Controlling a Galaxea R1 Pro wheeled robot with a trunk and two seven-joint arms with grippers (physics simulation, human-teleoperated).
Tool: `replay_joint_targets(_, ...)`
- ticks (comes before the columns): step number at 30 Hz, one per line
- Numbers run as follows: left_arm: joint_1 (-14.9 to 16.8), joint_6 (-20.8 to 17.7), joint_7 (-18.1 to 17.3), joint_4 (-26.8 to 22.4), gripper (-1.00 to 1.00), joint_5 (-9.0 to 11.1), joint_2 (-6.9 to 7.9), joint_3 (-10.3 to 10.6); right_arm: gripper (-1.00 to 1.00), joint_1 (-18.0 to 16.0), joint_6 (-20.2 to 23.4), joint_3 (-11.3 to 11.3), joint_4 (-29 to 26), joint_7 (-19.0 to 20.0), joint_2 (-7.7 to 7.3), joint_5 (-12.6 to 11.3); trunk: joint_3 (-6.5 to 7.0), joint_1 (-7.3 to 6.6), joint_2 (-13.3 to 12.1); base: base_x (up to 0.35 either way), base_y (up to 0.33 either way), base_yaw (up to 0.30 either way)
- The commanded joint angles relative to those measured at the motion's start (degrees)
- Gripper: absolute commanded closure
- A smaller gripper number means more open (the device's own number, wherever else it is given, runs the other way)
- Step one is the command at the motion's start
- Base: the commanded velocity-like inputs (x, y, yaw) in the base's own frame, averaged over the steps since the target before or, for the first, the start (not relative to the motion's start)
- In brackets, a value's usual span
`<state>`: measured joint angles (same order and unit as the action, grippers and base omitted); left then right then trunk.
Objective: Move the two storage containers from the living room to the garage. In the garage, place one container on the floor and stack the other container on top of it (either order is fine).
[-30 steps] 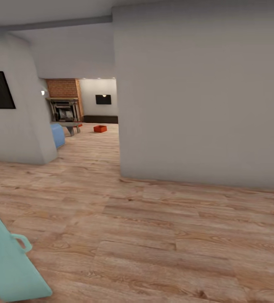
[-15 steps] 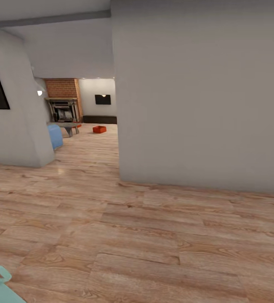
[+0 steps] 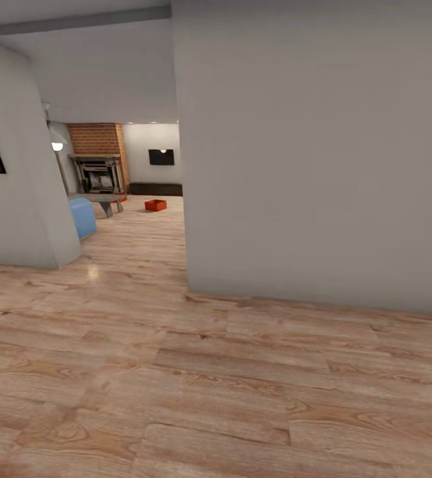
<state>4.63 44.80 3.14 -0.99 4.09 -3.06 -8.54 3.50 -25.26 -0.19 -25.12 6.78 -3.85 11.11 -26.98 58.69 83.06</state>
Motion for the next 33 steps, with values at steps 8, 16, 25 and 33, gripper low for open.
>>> replay_joint_targets(8, 0.03, 0.14, 0.10, 0.02, -1.00, 0.40, -0.03, 0.19, -1.00, 0.02, -0.06, 0.10, -0.02, 0.20, -0.02, 0.14, -0.05, 0.04, 0.02, 0.326, 0.000, 0.000)
replay_joint_targets(16, 0.03, 0.17, 0.11, 0.02, -1.00, 0.40, 0.04, 0.19, -1.00, 0.02, -0.12, 0.10, 0.07, 0.20, -0.02, 0.19, -0.05, 0.04, 0.02, 0.326, 0.000, 0.000)
replay_joint_targets(25, 0.03, 0.17, 0.13, 0.02, -1.00, 0.40, 0.05, 0.19, -1.00, 0.02, -0.14, 0.03, 0.08, 0.17, -0.02, 0.16, -0.05, 0.04, 0.02, 0.326, 0.000, 0.150)
replay_joint_targets(33, 0.03, 0.19, 0.14, 0.02, -1.00, 0.40, 0.07, 0.19, -1.00, 0.02, -0.06, 0.17, 0.19, 0.16, 0.63, 0.14, -0.05, 0.04, 0.02, 0.326, 0.000, 0.290)
